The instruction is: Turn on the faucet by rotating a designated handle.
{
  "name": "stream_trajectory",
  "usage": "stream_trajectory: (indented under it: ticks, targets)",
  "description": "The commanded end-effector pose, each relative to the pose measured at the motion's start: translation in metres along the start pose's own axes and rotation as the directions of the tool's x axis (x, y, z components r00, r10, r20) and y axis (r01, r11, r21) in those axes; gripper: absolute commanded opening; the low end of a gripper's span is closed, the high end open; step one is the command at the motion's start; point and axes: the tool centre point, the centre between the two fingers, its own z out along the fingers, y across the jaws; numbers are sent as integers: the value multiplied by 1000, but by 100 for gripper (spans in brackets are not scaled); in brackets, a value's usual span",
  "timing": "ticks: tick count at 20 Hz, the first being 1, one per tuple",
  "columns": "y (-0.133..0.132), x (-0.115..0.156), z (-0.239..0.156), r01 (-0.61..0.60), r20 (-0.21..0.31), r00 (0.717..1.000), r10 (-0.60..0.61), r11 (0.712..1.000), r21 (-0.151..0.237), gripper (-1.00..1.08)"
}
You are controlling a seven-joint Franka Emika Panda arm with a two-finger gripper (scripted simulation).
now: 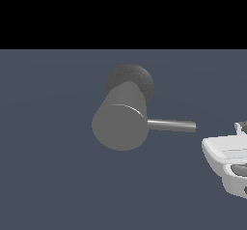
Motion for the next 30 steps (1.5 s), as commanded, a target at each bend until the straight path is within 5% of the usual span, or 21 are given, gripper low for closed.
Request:
stream_trajectory:
  ticks: [1,15,20,30]
  targets:
    - [4,2,-2,-8,-7,1000,8,1000,1,-100]
    - [32,8,-18,-95,-43,995,95,995,3,-100]
    - [44,-7,-13,-141,-11,990,141,990,0,-100]
    - [80,-22,-7,-217,-6,976,217,975,-58,-100]
